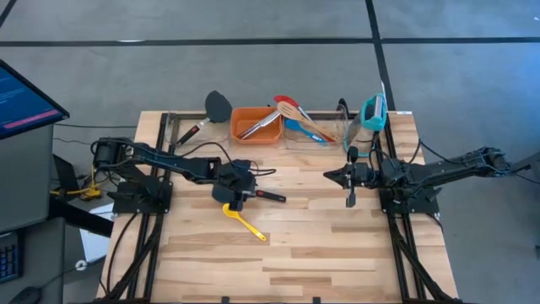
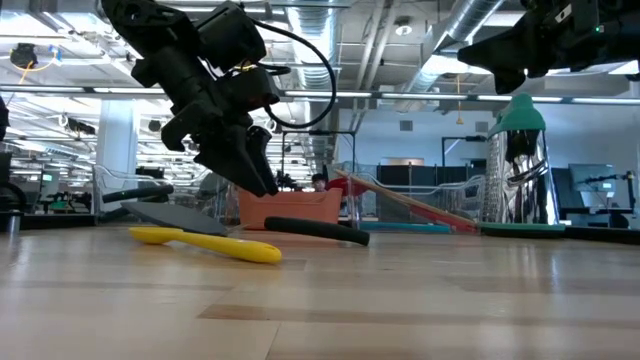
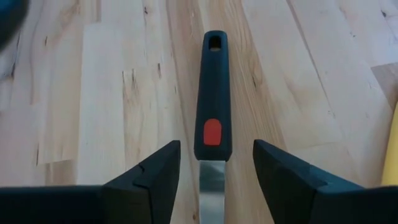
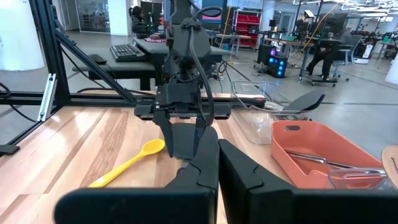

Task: Pick & Place Kitchen Items
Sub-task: Put the black spatula into the left transparent bin

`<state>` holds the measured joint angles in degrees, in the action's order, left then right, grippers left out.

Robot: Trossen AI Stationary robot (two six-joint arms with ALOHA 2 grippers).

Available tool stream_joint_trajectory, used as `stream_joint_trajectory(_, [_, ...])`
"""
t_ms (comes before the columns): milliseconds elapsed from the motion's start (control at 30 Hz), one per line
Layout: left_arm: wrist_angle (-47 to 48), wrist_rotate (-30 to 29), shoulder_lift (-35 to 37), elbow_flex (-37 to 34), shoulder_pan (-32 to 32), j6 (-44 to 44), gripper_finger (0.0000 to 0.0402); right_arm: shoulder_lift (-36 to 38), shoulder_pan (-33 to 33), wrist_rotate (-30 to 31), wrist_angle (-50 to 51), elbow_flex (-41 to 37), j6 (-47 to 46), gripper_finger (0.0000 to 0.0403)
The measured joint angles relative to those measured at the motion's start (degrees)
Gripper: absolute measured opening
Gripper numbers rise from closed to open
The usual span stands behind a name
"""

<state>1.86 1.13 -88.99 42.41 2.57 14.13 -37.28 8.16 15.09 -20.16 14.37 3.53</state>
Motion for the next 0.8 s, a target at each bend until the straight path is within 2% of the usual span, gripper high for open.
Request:
stream_joint_trajectory(333, [-1.48,0.11,0.0,-0.02,0.0,-0.02,0.0201,0.0,0.0,0.0,0.0,0.0,-0.01,0.0])
stream_joint_trajectory(667, [-1.67,-0.13,0.0,-0.02,0.0,-3.82,0.0251,0.0,0.0,0.0,-0.01,-0.02,-0.04,0.0])
stream_joint_trajectory(800, [-2.0,-0.11,0.0,-0.02,0.01,-5.36,0.0257,0.0,0.0,0.0,0.0,-0.02,-0.04,0.0])
